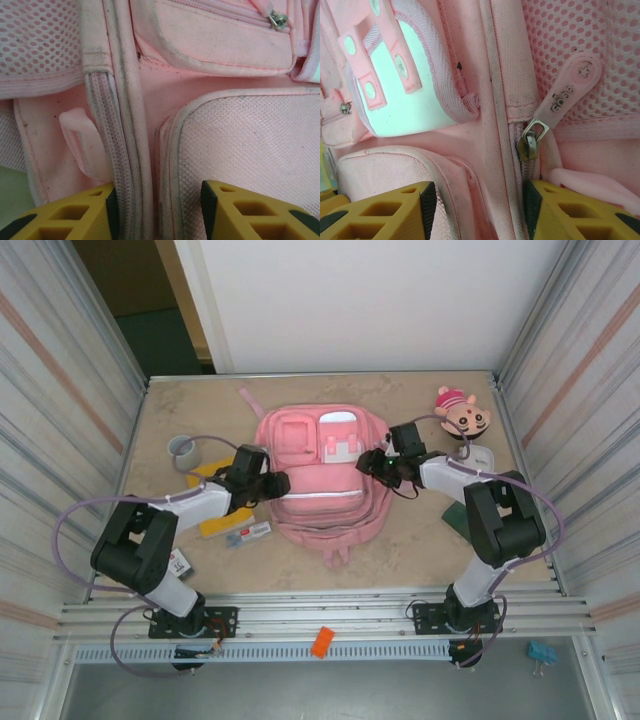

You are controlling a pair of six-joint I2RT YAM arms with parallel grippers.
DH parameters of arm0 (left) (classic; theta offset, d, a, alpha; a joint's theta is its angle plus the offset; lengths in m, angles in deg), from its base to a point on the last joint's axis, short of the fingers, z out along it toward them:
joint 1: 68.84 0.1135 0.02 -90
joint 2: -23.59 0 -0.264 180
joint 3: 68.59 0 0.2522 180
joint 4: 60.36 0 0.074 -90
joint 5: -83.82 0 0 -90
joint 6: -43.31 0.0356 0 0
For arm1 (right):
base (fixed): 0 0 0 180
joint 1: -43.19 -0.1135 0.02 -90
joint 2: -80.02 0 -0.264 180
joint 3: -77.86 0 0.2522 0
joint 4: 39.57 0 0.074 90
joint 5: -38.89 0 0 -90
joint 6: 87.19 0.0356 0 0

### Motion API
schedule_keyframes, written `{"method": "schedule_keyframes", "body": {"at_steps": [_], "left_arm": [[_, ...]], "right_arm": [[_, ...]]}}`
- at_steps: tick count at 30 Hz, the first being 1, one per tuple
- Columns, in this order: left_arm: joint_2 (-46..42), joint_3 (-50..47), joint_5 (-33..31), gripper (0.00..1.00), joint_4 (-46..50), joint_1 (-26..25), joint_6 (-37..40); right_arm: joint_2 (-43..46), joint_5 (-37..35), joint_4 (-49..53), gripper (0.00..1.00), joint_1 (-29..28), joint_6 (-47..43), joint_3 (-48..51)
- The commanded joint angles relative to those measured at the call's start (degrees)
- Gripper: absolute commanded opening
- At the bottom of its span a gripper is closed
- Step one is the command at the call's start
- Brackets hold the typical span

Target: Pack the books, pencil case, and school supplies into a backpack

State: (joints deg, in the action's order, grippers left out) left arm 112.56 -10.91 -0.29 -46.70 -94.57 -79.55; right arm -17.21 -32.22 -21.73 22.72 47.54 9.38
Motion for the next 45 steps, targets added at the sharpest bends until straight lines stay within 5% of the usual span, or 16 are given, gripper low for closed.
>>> {"method": "schedule_keyframes", "body": {"at_steps": [1, 8, 23, 42, 45], "left_arm": [[-3.1, -0.1, -0.8, 0.48, 3.7, 0.8, 0.8], [-13.6, 3.6, -4.1, 0.53, 5.1, -3.3, 17.7], [-5.9, 7.5, 14.9, 0.58, 4.5, -16.5, 69.3], [8.2, 12.7, 10.0, 0.84, 2.8, -17.4, 79.9], [10.2, 13.0, 6.8, 0.74, 2.3, -17.8, 80.7]], "right_arm": [[4.0, 0.5, -0.2, 0.51, -1.3, 2.8, 1.8], [19.3, -1.7, 4.4, 0.56, 5.3, 1.8, 6.0], [39.7, -3.2, 2.8, 0.59, 10.6, 0.7, 16.1], [41.0, -3.7, 1.3, 0.63, 10.7, -0.5, 18.0], [40.8, -3.7, 1.5, 0.69, 11.3, 0.0, 18.1]]}}
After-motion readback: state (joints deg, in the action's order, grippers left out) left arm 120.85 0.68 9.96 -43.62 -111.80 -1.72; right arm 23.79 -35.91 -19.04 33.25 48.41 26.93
